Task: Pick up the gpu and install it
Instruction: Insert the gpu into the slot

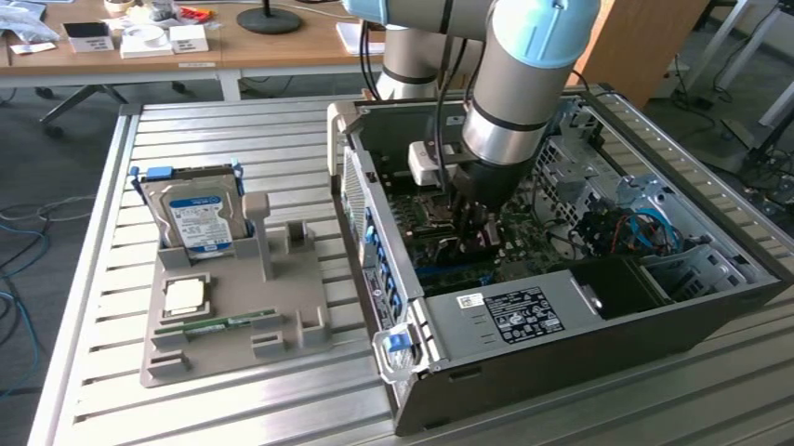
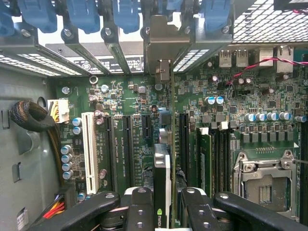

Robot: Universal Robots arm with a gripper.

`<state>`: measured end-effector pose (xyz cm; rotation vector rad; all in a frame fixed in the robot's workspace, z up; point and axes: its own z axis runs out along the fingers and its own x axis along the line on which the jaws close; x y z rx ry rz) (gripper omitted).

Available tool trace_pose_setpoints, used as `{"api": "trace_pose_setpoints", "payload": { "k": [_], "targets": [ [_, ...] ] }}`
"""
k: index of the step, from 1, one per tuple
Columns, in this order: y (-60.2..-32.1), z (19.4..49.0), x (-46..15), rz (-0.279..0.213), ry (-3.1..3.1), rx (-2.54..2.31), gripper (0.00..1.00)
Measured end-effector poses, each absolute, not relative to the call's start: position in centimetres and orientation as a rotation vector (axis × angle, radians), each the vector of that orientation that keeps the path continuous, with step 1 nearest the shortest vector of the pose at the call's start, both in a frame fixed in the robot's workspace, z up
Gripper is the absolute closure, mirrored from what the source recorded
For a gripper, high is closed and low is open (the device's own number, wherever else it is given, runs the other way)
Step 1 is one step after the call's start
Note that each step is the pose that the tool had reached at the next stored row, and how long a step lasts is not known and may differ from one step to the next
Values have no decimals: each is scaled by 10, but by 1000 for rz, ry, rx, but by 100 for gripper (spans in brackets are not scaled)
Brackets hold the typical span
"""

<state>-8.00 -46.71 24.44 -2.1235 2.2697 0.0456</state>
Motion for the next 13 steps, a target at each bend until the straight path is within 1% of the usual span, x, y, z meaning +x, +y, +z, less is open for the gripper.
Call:
{"api": "trace_pose_setpoints", "payload": {
  "k": [13],
  "targets": [
    [-467, 245, -80, 47, 2271, -2124, 73]
  ]
}}
